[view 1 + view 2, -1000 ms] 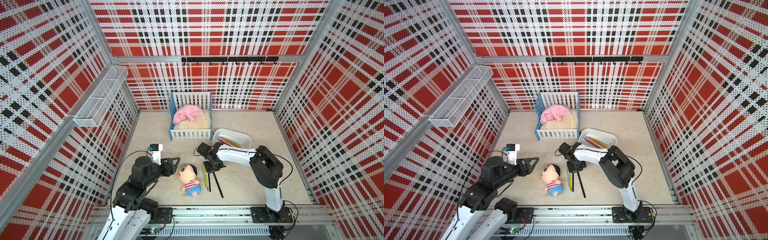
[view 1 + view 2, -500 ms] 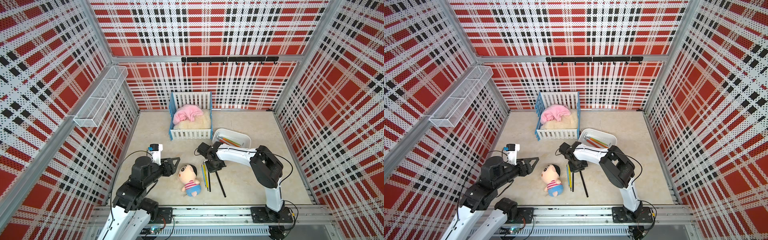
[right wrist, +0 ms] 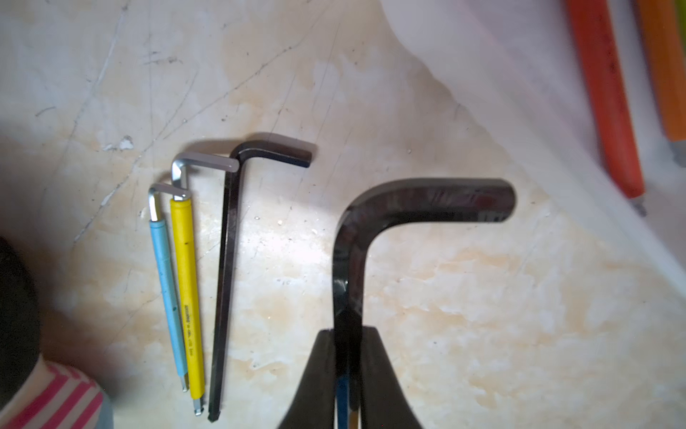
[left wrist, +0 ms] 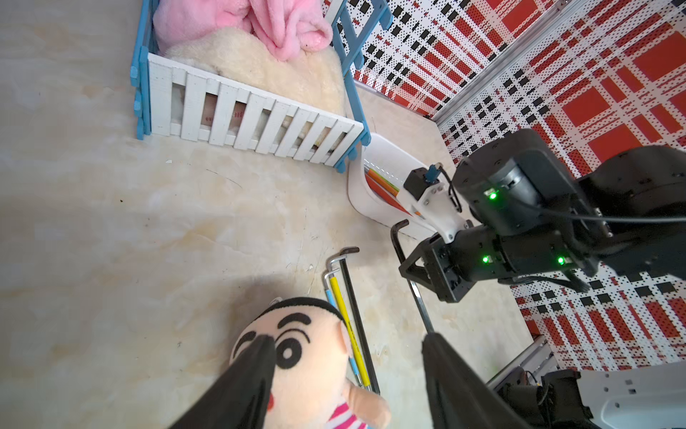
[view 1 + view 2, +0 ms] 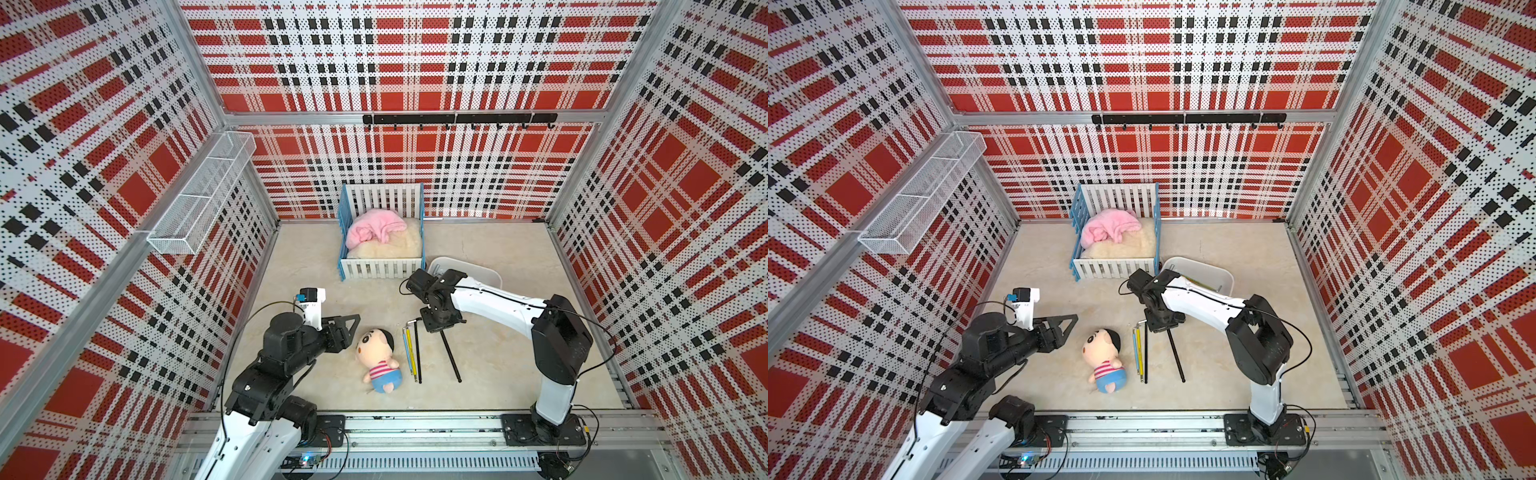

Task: Put the hex key on the desktop into the storage box
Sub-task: Pick up the Allen key from the center of the board, then place the Allen key in the storage box.

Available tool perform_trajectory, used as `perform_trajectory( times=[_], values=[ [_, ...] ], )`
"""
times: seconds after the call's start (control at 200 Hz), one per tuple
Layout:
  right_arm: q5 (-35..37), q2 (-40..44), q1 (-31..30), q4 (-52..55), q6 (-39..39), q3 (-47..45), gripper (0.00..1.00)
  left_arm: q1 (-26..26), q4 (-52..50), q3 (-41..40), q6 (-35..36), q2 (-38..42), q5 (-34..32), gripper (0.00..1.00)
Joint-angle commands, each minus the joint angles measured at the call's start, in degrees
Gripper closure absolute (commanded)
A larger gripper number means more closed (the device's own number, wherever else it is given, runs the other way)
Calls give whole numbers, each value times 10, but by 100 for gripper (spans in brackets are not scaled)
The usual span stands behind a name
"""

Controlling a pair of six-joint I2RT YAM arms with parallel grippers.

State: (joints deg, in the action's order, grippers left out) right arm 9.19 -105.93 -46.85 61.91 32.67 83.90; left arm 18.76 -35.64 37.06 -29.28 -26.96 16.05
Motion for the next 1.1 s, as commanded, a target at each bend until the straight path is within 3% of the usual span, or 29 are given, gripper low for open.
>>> perform_trajectory(
  times=[0.0, 0.331, 0.571, 0.812, 1.092],
  values=[
    [22, 29, 19, 36, -54, 35, 100, -2, 1, -1, 3, 1, -4, 32],
    [57, 32, 118, 60, -172, 145, 100, -2, 1, 0, 4, -4, -2, 32],
    [91, 6, 172, -16, -294, 192, 100, -2, 1, -1, 4, -4, -1, 32],
    [129, -30, 180, -130, -425, 204, 100, -6, 1, -1, 5, -5, 0, 32],
    [139, -52, 179, -226, -500, 151, 100, -7, 1, -1, 6, -8, 1, 32]
  ],
)
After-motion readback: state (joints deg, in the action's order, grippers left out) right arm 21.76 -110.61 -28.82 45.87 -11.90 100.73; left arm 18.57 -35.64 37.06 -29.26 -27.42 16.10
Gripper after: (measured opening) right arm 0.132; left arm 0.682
